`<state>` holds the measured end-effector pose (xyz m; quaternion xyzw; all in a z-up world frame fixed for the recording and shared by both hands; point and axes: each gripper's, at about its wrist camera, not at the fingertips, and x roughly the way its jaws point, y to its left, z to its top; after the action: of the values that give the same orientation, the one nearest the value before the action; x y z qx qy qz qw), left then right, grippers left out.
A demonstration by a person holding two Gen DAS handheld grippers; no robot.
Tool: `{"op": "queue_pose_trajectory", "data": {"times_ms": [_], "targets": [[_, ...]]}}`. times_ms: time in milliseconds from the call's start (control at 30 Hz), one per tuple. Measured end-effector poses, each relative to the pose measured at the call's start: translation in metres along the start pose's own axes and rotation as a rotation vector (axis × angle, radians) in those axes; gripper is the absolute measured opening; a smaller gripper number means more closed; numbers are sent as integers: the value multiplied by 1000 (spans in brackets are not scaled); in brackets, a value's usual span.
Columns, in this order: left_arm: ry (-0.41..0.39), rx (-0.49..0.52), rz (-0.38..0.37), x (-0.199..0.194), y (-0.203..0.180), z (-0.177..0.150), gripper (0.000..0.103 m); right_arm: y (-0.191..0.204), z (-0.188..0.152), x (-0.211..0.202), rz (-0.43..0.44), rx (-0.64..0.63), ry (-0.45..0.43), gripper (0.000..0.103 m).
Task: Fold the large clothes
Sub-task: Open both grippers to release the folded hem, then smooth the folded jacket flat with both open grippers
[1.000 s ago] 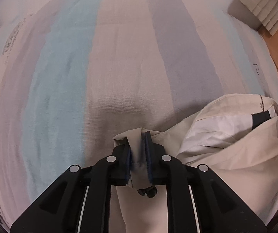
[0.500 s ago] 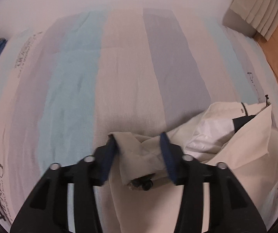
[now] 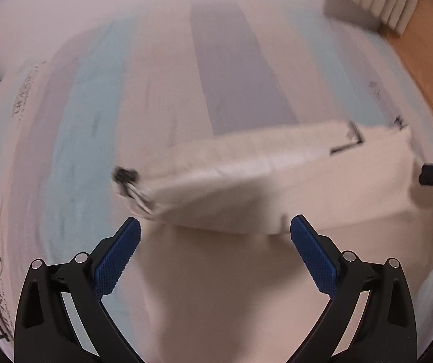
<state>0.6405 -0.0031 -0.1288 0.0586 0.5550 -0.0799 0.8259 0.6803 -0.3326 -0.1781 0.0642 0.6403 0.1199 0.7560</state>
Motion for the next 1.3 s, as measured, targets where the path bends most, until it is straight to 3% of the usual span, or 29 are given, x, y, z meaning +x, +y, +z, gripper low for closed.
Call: {"op": "queue_pose_trajectory", "data": {"times_ms": [67,267,500,633,733,767,800,867,967,1067,1200,1300], "targets": [[24,11,15,15,-4,1,97,4,5,17,-26,11,37,56],[81,9,63,60,3,29,95,7,32,46,-123,33,79,58],[202,-22,56,100,19,50,97,4,47,70,-135,93,128,62],[159,-35,85,83,17,48,95,11,40,53,-171,95,76,62],[56,-25,51,47,5,32,96,24,14,20,-176,79,-27,68],[25,-22,24,33,-1,25,97,30,2,10,-185,64,-56,79],[-10,-4,-9,17,-12,14,97,36,-12,0,-204,54,-90,85],[-46,18,-51,-4,-27,-5,97,47,-35,-11,-190,37,-126,86],[-35,53,-97,-12,-61,-35,97,63,-71,-18,-165,4,-166,87],[-2,117,-93,0,-84,-59,97,75,-95,4,-178,-43,-119,88],[105,129,-76,35,-95,-81,98,63,-98,34,-190,-9,-47,91],[131,152,-54,50,-94,-85,98,65,-99,48,-214,-18,-41,93]]}}
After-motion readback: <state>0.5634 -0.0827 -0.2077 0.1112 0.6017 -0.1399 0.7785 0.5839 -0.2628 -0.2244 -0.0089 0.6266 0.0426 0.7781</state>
